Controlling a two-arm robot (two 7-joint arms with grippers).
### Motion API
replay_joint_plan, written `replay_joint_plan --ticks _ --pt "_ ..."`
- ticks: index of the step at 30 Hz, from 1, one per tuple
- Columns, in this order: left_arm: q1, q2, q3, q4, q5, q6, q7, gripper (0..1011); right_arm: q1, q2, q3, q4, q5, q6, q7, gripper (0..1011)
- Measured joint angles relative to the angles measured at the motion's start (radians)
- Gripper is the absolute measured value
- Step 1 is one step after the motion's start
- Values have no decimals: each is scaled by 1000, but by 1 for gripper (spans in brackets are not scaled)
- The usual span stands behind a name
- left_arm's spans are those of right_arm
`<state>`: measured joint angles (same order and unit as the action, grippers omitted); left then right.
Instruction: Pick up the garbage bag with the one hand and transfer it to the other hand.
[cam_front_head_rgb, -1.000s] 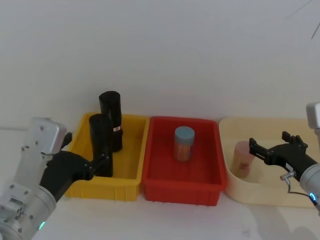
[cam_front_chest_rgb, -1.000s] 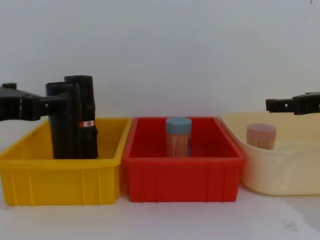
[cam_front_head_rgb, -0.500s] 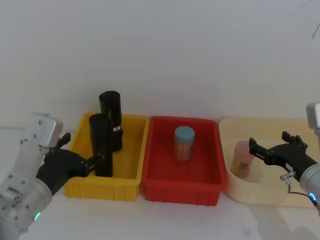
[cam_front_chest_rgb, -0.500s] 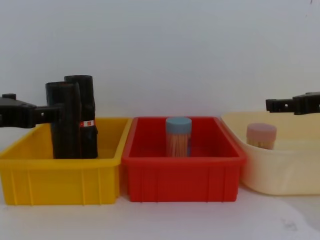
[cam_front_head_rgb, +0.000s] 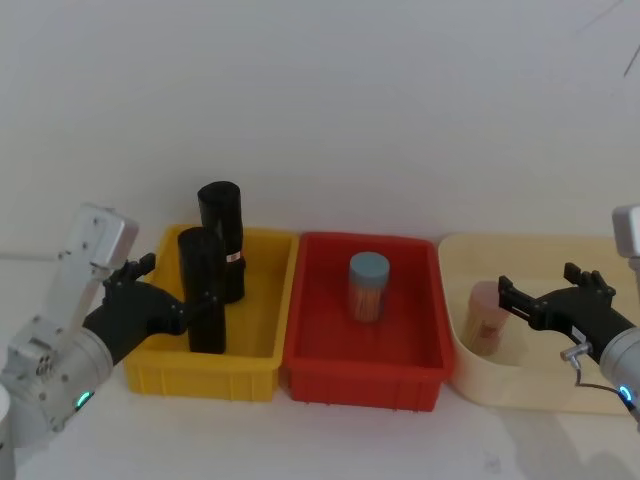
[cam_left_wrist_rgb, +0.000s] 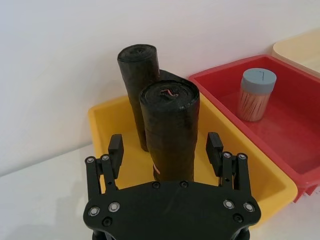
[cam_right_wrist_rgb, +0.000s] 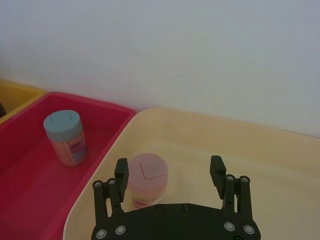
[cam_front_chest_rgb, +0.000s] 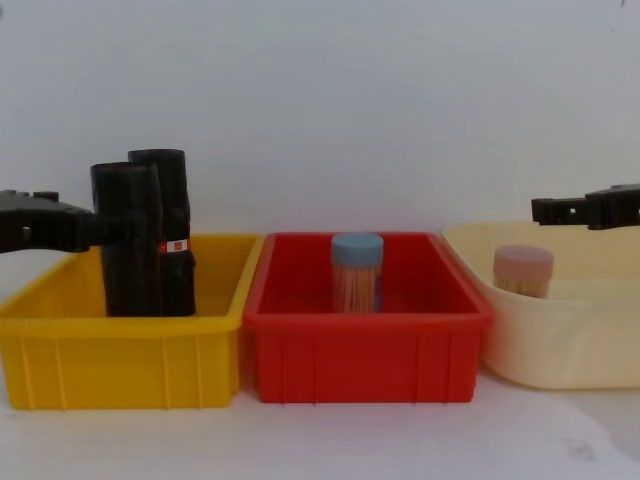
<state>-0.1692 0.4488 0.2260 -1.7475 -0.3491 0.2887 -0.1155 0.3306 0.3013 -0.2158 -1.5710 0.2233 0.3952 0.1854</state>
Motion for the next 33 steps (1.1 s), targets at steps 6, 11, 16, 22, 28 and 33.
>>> replay_joint_plan --ticks 6,11,16,22,28,33 --pt "-53 -11 14 63 -1 -3 -39 1000 0 0 0 0 0 0 0 1004" --pt "-100 -25 30 124 -2 -11 -71 1000 0 0 0 0 0 0 0 1004" --pt "-143 -40 46 179 -2 -15 -103 1000 0 0 0 0 0 0 0 1004" --pt "-176 -52 60 224 -1 -15 -132 1000 0 0 0 0 0 0 0 1004" --pt "-202 -62 71 258 0 -13 -154 918 0 0 0 0 0 0 0 1004" --pt "-214 -67 76 275 1 -11 -164 790 0 0 0 0 0 0 0 1004"
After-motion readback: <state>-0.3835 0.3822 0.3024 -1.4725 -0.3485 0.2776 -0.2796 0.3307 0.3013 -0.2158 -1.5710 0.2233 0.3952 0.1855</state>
